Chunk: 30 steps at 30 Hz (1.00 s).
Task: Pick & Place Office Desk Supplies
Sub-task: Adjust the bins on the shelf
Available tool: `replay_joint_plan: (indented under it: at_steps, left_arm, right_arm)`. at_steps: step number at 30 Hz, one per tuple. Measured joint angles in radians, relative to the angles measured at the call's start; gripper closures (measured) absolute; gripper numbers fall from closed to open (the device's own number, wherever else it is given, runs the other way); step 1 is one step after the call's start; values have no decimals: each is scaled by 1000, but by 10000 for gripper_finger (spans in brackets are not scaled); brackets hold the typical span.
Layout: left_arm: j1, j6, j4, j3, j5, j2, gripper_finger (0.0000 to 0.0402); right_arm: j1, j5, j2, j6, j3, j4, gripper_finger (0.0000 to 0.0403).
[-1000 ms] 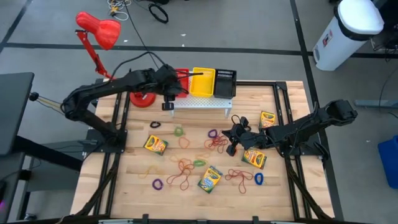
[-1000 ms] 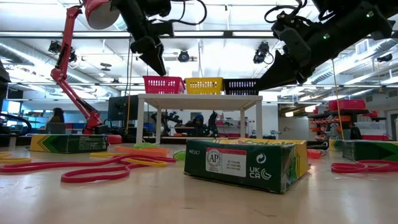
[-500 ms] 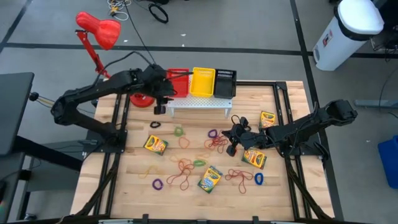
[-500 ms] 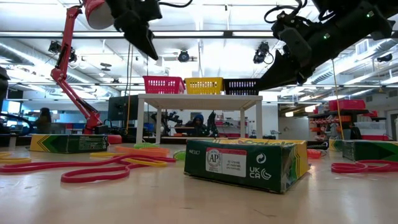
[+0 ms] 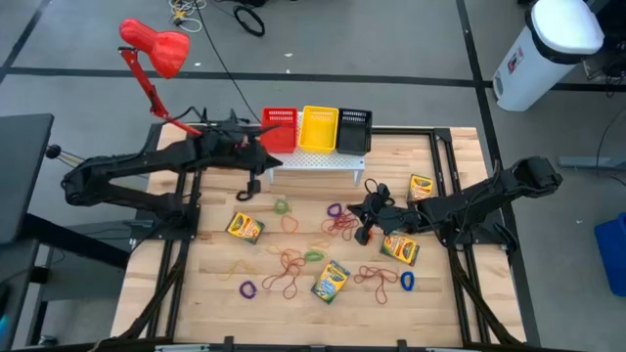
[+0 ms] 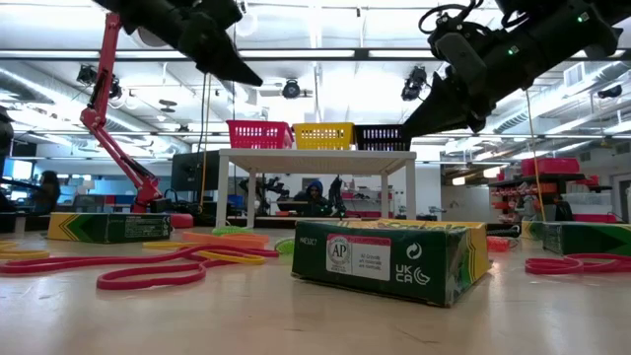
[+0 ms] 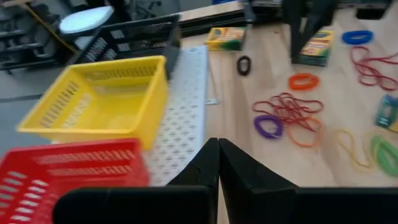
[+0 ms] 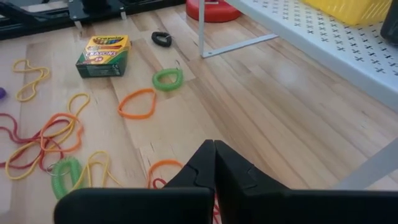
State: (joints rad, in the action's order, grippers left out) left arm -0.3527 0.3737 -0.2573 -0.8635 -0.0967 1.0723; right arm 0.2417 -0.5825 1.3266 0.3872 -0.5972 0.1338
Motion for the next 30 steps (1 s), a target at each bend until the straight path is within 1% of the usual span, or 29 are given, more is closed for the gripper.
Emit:
replay_joint_plan:
  at_steps: [3,7,12,16,20,24,27,30]
  left_arm:
    - [0,-8,-57,-93,-1,48,392]
    - [0,-18,-150,-239,0,165,386]
    - [5,25,-217,-392,4,326,348]
    - [11,81,-274,-490,50,434,309]
    - [14,150,-296,-546,126,518,274]
    - [13,214,-289,-579,218,572,249]
    - [13,249,-290,-591,285,596,242]
    - [13,275,-292,-592,299,601,246]
  right_arm:
    - [0,0,0,0,0,-2,396]
    - [0,1,0,-4,0,-2,397]
    - [0,34,0,-18,0,-4,399]
    - [0,34,0,-19,0,-5,394]
    - [0,34,0,-20,0,-6,397]
    - [0,36,0,-26,0,-9,399]
    - [0,36,0,-26,0,-10,394]
    - [0,36,0,-26,0,-10,394]
